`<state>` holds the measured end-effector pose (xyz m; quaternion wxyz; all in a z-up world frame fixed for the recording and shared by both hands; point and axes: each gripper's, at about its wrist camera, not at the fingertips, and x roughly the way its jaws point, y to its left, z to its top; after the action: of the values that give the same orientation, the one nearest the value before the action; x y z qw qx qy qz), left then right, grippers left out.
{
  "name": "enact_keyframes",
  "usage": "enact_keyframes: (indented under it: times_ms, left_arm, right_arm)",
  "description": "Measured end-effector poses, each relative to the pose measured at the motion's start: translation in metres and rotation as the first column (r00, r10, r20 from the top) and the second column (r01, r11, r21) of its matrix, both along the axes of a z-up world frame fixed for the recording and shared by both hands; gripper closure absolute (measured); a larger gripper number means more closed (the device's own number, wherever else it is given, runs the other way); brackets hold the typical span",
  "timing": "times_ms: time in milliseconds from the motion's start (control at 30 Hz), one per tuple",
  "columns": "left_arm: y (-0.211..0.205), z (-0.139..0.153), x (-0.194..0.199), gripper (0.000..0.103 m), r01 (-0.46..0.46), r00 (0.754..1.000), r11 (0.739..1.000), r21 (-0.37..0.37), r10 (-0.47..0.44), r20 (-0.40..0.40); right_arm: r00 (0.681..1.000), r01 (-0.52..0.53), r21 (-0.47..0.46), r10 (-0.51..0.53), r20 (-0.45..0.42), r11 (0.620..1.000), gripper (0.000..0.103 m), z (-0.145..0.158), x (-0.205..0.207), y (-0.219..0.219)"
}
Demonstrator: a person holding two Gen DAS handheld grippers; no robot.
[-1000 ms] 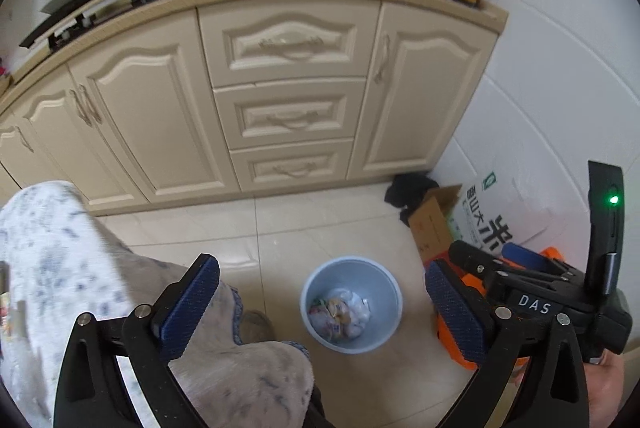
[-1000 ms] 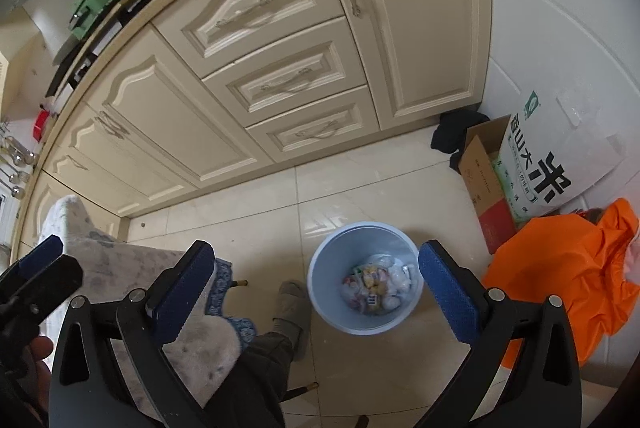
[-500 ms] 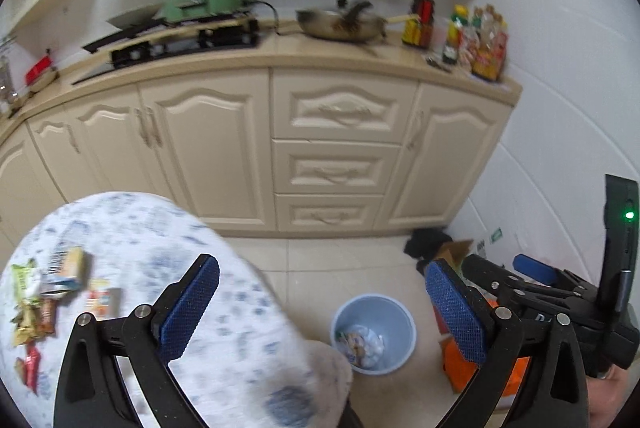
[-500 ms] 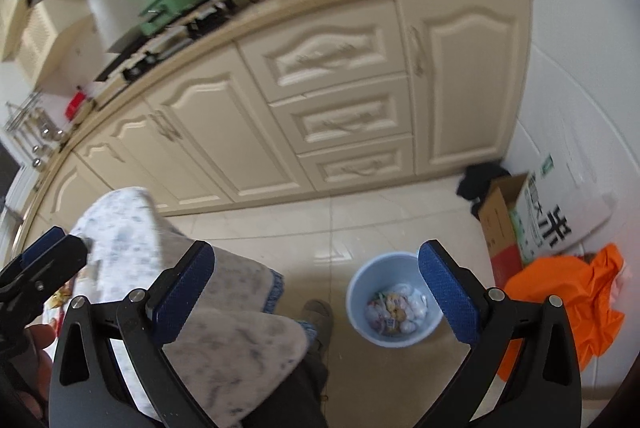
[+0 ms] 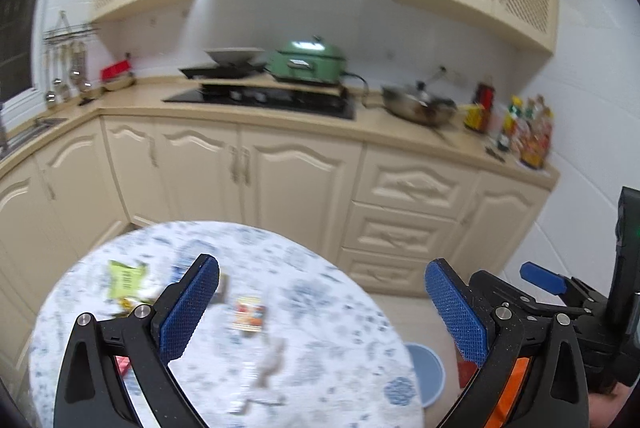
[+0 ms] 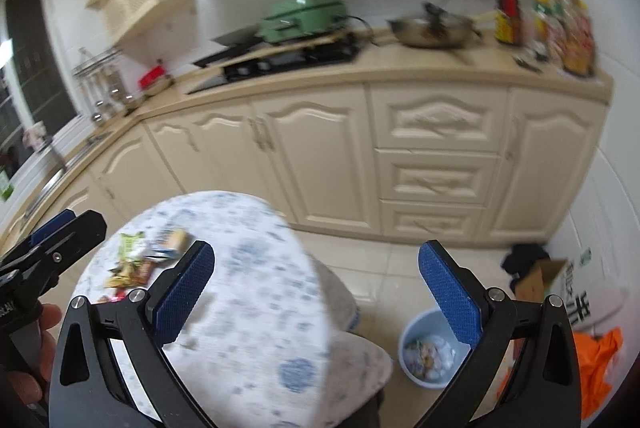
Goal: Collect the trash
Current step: 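Move both open tools back over the table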
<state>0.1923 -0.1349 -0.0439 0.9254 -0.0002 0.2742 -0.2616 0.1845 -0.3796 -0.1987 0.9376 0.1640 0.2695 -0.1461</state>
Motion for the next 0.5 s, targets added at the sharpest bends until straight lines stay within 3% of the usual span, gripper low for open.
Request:
enact_keyframes:
  times_ms: [200,500]
  left_arm:
    - [0.048,0.006,-0.026,0.001,-0.095,0.995,0.995,-0.030,0.096,0.031]
    - [0.107,0.007,-0.066,0.001,-0.239,0.967,0.968,-0.072,0.244,0.070]
  right_arm:
    - [0.994,-0.095,-0.053,0.097,0.040,0.994,0.000,0.023,0.018,0.047]
    - [0.967,-0.239,-0.130,0.249,0.061,0.962,0.000,0.039,0.030,0.116]
